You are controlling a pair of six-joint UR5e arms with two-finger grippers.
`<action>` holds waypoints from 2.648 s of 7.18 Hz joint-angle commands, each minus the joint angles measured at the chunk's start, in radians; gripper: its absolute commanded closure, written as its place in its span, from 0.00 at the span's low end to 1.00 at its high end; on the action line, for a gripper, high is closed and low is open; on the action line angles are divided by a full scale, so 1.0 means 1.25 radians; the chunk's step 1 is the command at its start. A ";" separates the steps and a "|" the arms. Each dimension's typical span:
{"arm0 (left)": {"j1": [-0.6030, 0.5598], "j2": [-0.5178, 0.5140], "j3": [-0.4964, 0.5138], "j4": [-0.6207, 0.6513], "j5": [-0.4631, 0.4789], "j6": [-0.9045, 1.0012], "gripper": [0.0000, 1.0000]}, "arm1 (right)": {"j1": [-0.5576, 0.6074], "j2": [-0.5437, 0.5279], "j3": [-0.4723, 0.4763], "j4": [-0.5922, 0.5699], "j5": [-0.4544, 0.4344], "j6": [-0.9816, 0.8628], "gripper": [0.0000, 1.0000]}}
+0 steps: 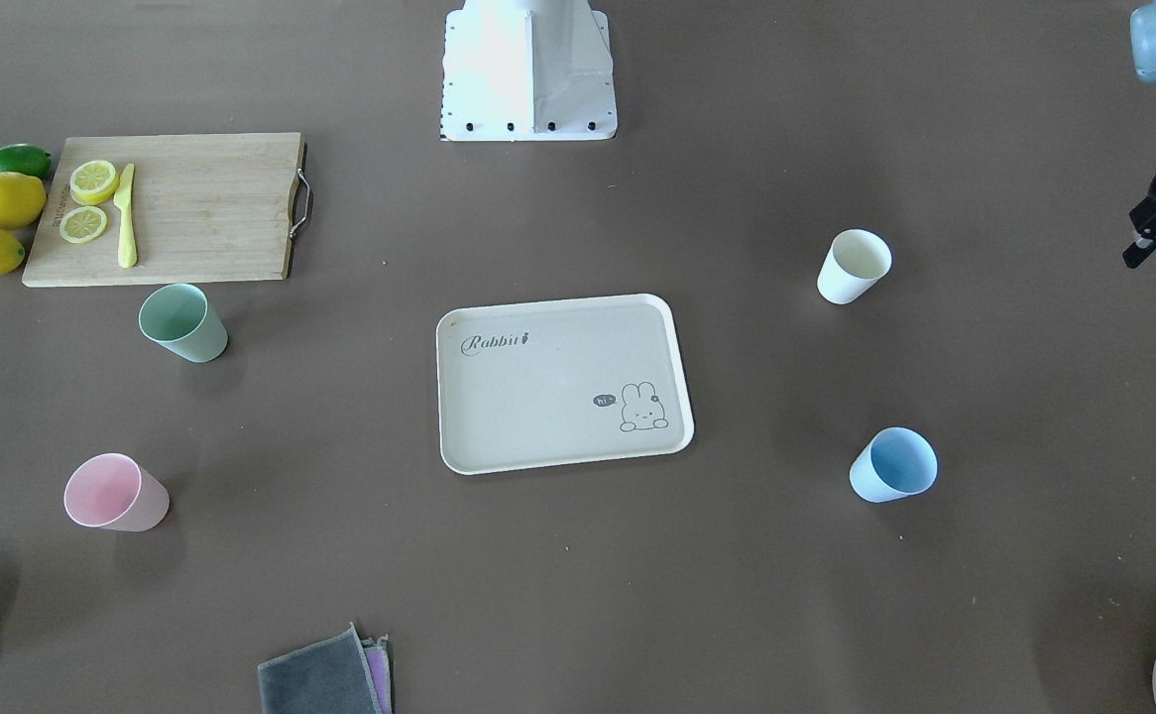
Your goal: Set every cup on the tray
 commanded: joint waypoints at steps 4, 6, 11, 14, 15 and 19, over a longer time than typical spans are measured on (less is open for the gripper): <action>-0.010 0.053 -0.008 -0.078 -0.029 -0.009 0.02 | -0.046 -0.035 -0.002 0.117 0.009 0.001 0.00; -0.013 0.063 -0.014 -0.079 -0.029 -0.003 0.02 | -0.149 -0.027 0.001 0.176 0.007 0.201 0.01; -0.010 0.058 -0.005 -0.078 -0.028 -0.008 0.02 | -0.406 0.057 -0.007 0.404 -0.085 0.713 0.44; -0.010 0.056 -0.004 -0.078 -0.028 -0.009 0.02 | -0.428 0.059 -0.025 0.408 -0.094 0.706 0.61; -0.011 0.056 -0.006 -0.078 -0.028 -0.009 0.02 | -0.440 0.059 -0.030 0.406 -0.111 0.706 0.60; -0.014 0.061 -0.015 -0.078 -0.028 -0.009 0.02 | -0.454 0.077 -0.058 0.405 -0.121 0.716 1.00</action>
